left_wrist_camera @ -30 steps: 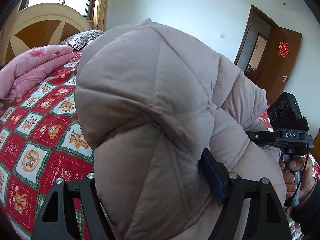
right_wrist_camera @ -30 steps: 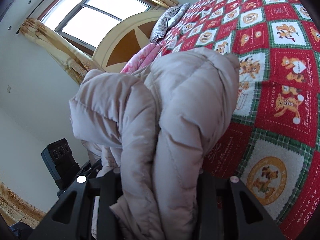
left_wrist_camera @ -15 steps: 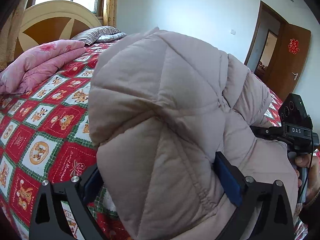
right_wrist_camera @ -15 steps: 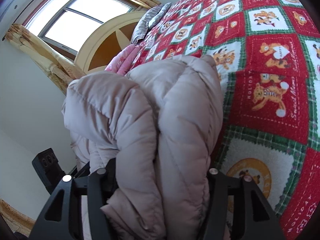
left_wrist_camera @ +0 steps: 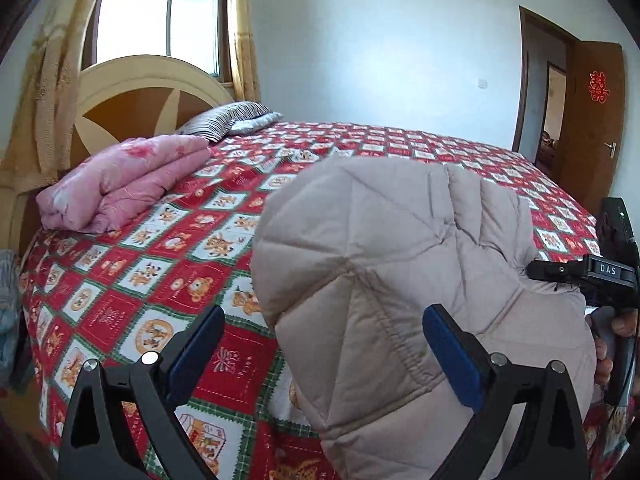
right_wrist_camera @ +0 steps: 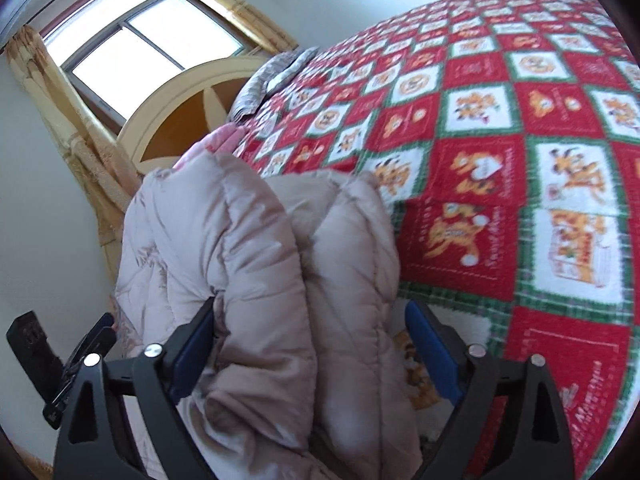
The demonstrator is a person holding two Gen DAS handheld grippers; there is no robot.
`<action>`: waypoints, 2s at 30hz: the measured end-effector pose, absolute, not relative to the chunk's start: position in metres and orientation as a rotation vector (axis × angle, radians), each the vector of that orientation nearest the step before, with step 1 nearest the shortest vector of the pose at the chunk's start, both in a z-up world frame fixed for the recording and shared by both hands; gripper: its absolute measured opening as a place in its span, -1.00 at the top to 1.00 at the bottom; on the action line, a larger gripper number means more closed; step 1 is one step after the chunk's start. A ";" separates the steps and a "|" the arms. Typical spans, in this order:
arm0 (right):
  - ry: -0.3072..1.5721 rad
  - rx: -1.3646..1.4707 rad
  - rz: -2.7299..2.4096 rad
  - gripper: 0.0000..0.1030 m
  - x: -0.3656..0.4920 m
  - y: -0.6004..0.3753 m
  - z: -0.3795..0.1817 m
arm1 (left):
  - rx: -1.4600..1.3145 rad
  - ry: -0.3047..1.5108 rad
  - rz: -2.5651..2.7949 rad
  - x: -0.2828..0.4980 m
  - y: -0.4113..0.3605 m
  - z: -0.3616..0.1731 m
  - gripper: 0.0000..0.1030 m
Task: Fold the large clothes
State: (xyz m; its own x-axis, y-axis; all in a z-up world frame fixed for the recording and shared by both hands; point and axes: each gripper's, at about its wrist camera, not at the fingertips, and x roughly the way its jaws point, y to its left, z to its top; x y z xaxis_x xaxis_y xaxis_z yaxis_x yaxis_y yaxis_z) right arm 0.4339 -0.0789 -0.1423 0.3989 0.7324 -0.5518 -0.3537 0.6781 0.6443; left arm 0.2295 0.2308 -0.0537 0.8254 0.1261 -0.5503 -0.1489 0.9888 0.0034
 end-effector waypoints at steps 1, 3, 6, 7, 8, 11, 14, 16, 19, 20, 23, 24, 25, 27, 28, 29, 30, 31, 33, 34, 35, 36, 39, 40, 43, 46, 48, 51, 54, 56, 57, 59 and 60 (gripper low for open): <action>0.915 0.457 0.694 -0.86 0.429 -0.083 -0.137 | -0.037 0.572 0.151 0.226 0.232 -0.050 -0.93; 0.896 0.403 0.636 -0.86 0.415 -0.086 -0.125 | -0.014 0.551 0.176 0.216 0.230 -0.042 -0.94; 0.826 0.321 0.583 -0.86 0.386 -0.087 -0.102 | 0.023 0.517 0.216 0.198 0.222 -0.030 -0.94; 0.800 0.305 0.582 -0.86 0.374 -0.087 -0.095 | 0.026 0.509 0.222 0.192 0.221 -0.027 -0.94; 0.777 0.291 0.578 -0.86 0.362 -0.087 -0.089 | 0.023 0.500 0.218 0.186 0.220 -0.024 -0.94; 0.726 0.270 0.573 -0.89 0.335 -0.085 -0.075 | 0.021 0.484 0.210 0.171 0.214 -0.018 -0.94; 0.676 0.256 0.584 -0.90 0.311 -0.082 -0.062 | 0.025 0.473 0.194 0.165 0.209 -0.011 -0.94; 0.652 0.245 0.578 -0.94 0.300 -0.079 -0.055 | 0.027 0.456 0.190 0.161 0.204 -0.006 -0.94; 0.622 0.207 0.567 -0.96 0.283 -0.075 -0.047 | 0.021 0.441 0.168 0.156 0.200 -0.002 -0.94; 0.615 0.193 0.567 -0.96 0.279 -0.073 -0.046 | 0.023 0.438 0.168 0.156 0.198 -0.002 -0.94; 0.599 0.167 0.564 -0.96 0.269 -0.070 -0.041 | 0.025 0.439 0.158 0.155 0.197 -0.001 -0.94; 0.596 0.165 0.564 -0.96 0.268 -0.070 -0.041 | 0.023 0.438 0.156 0.155 0.197 -0.001 -0.94; 0.594 0.166 0.566 -0.96 0.267 -0.070 -0.039 | 0.020 0.434 0.152 0.154 0.197 0.000 -0.94; 0.587 0.168 0.566 -0.96 0.265 -0.070 -0.038 | 0.016 0.430 0.148 0.153 0.197 0.001 -0.94; 0.583 0.167 0.565 -0.96 0.264 -0.070 -0.037 | 0.014 0.429 0.146 0.153 0.197 0.001 -0.94; 0.580 0.166 0.565 -0.96 0.263 -0.070 -0.036 | 0.014 0.429 0.144 0.153 0.196 0.001 -0.94; 0.579 0.165 0.565 -0.96 0.262 -0.070 -0.036 | 0.014 0.430 0.145 0.153 0.197 0.001 -0.94; 0.579 0.164 0.566 -0.96 0.262 -0.070 -0.036 | 0.015 0.431 0.146 0.153 0.197 0.000 -0.94; 0.578 0.164 0.565 -0.96 0.262 -0.070 -0.036 | 0.013 0.433 0.145 0.154 0.197 0.000 -0.94; 0.578 0.163 0.565 -0.96 0.262 -0.070 -0.036 | 0.012 0.433 0.145 0.154 0.197 0.000 -0.94; 0.579 0.162 0.565 -0.96 0.262 -0.070 -0.037 | 0.013 0.433 0.145 0.154 0.197 -0.001 -0.94; 0.579 0.161 0.564 -0.96 0.261 -0.070 -0.037 | 0.014 0.434 0.146 0.154 0.197 -0.001 -0.94; 0.585 0.162 0.563 -0.96 0.261 -0.072 -0.040 | 0.016 0.436 0.146 0.155 0.196 -0.002 -0.94; 0.587 0.163 0.562 -0.96 0.262 -0.073 -0.040 | 0.016 0.438 0.147 0.155 0.196 -0.003 -0.94; 0.590 0.168 0.558 -0.96 0.262 -0.075 -0.041 | 0.018 0.442 0.147 0.156 0.195 -0.004 -0.94; 0.590 0.170 0.554 -0.96 0.261 -0.077 -0.041 | 0.019 0.444 0.147 0.157 0.194 -0.005 -0.94; 0.588 0.171 0.555 -0.96 0.261 -0.077 -0.040 | 0.018 0.443 0.145 0.156 0.194 -0.005 -0.94; 0.588 0.170 0.555 -0.97 0.261 -0.077 -0.040 | 0.019 0.444 0.146 0.156 0.194 -0.005 -0.94; 0.592 0.168 0.556 -0.97 0.261 -0.076 -0.040 | 0.020 0.442 0.146 0.156 0.194 -0.006 -0.94; 0.591 0.168 0.557 -0.97 0.260 -0.077 -0.039 | 0.022 0.441 0.148 0.156 0.194 -0.006 -0.94; 0.592 0.168 0.557 -0.97 0.260 -0.076 -0.040 | 0.021 0.441 0.148 0.156 0.195 -0.006 -0.94; 0.592 0.170 0.556 -0.97 0.261 -0.077 -0.040 | 0.023 0.442 0.148 0.156 0.195 -0.006 -0.94; 0.593 0.169 0.557 -0.97 0.261 -0.077 -0.040 | 0.023 0.442 0.148 0.156 0.195 -0.006 -0.94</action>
